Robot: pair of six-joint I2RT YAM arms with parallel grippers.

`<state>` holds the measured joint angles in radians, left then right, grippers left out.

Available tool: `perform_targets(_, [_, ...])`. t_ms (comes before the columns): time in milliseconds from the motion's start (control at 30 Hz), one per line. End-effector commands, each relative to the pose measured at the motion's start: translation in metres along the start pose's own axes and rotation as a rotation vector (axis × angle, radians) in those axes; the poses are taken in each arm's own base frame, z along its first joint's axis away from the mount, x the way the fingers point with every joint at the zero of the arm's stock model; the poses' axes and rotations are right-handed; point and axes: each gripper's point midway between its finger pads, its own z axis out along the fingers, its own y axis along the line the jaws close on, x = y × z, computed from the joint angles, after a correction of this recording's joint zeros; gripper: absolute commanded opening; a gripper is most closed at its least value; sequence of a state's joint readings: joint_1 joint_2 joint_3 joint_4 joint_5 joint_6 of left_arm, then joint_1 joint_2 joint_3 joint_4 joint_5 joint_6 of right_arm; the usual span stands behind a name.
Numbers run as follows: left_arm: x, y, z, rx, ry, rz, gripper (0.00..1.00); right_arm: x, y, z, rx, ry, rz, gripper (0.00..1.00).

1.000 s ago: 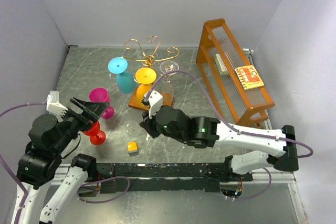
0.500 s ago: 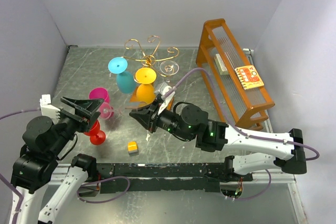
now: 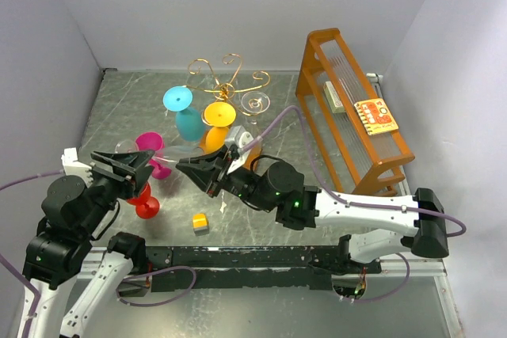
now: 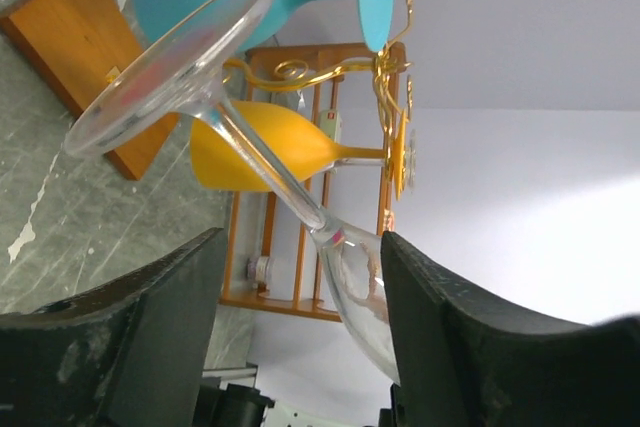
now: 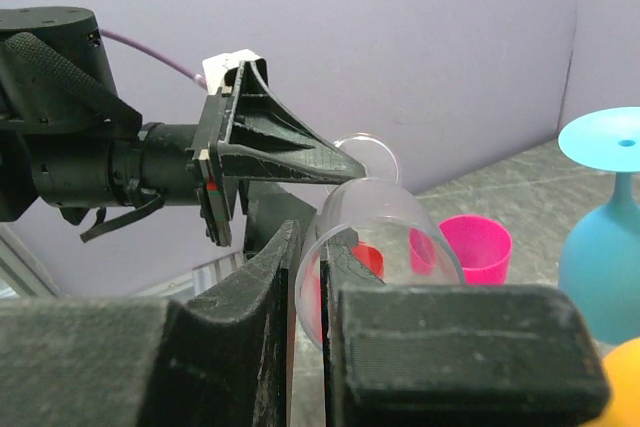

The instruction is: Place the wine glass upside down on the wine glass rack

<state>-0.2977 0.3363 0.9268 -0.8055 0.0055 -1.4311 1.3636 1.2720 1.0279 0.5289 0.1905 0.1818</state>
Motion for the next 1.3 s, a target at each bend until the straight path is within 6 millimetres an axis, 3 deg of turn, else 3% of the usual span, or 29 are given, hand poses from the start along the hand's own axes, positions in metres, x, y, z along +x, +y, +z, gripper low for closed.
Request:
perform_targets(0, [-0.016,-0.017,0.004,0.058,-0.084,-0.015,0.7,-0.033,0.012,0.003,-0.053,-0.157,0.039,0.0])
perform_targets(200, [-0.027,-0.022,0.01,0.075,-0.14,-0.067,0.55,-0.011,0.013,0.002,-0.067,-0.137,0.058,0.0])
perform_targets(533, [-0.028,-0.028,0.025,0.101,-0.145,-0.084,0.4,0.008,0.028,-0.006,-0.155,-0.104,0.141,0.0])
perform_targets(700, [-0.027,-0.033,0.027,0.128,-0.136,-0.085,0.22,0.014,0.027,-0.007,-0.152,-0.079,0.147,0.0])
perform_targets(767, [-0.027,-0.037,0.027,0.145,-0.134,-0.071,0.1,0.018,0.027,-0.006,-0.15,-0.066,0.147,0.0])
perform_targets(833, [-0.028,-0.041,0.027,0.163,-0.142,-0.05,0.07,0.022,0.027,-0.006,-0.148,-0.048,0.151,0.01])
perform_targets(1067, [-0.049,-0.059,0.017,0.2,-0.264,0.166,0.07,0.023,0.018,-0.016,-0.097,0.009,0.137,0.48])
perform_targets(1233, [-0.07,-0.074,0.003,0.191,-0.381,0.455,0.07,0.03,0.012,-0.028,-0.071,0.122,0.07,0.62])
perform_targets(1267, [-0.077,-0.08,-0.002,0.189,-0.419,0.601,0.07,0.037,0.009,-0.034,-0.07,0.193,0.025,0.65])
